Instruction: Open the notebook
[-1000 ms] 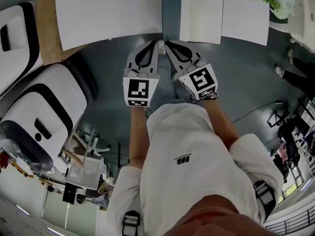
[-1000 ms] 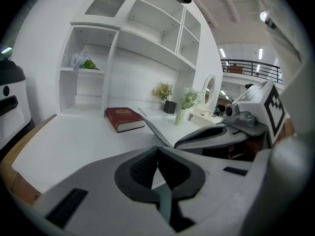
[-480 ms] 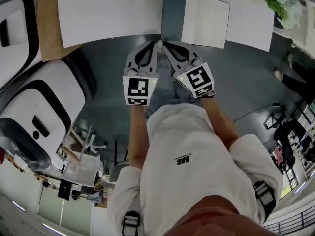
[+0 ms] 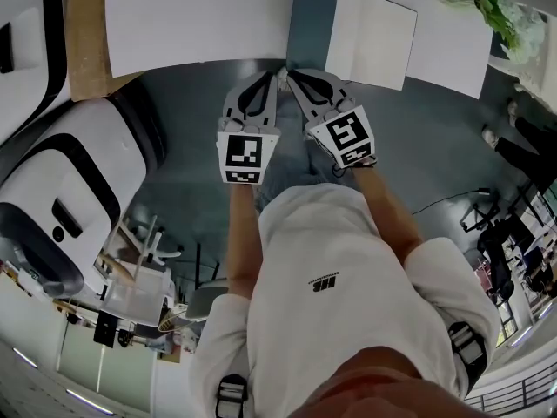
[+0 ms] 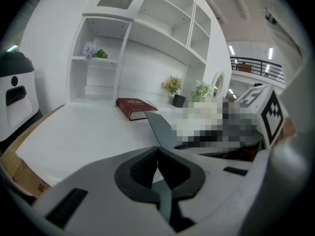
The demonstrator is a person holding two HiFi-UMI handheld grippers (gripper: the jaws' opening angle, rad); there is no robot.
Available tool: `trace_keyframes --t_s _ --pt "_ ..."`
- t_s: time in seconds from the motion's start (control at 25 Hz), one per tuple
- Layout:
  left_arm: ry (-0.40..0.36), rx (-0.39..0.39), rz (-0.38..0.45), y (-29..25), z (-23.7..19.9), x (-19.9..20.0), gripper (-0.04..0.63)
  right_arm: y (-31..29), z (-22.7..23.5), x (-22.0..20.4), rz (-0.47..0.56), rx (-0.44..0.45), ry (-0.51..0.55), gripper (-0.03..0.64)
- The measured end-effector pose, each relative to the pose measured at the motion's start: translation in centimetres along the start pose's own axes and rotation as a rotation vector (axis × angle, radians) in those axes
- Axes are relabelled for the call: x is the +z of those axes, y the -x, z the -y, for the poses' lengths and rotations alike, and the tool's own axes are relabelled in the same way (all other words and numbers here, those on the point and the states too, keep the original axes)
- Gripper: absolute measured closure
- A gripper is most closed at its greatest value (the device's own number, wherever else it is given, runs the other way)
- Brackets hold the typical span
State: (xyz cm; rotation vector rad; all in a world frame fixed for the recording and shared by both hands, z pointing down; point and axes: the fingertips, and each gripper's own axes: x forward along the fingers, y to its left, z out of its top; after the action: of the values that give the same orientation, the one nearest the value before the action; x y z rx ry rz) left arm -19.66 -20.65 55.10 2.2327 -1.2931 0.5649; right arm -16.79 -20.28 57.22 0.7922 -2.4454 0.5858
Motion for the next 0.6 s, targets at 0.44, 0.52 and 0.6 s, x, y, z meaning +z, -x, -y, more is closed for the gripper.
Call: trace_keyframes --t_s 0.44,0.52,0.6 --pt "0.013 0.011 -0.015 -0.6 -0.3 -1.0 0.595 -1.8 0.0 -1.2 -0.034 0.023 0.003 0.612" --pt "0.014 0.010 -0.018 -0.7 -0.2 -1.2 0.595 -1.9 -0.2 -1.3 -0.040 0.031 0.000 0.611" --pt "0.015 0.010 -0.021 -0.8 -0.2 -1.4 0.595 -2.1 -0.1 -1.7 -0.041 0.032 0.003 0.611"
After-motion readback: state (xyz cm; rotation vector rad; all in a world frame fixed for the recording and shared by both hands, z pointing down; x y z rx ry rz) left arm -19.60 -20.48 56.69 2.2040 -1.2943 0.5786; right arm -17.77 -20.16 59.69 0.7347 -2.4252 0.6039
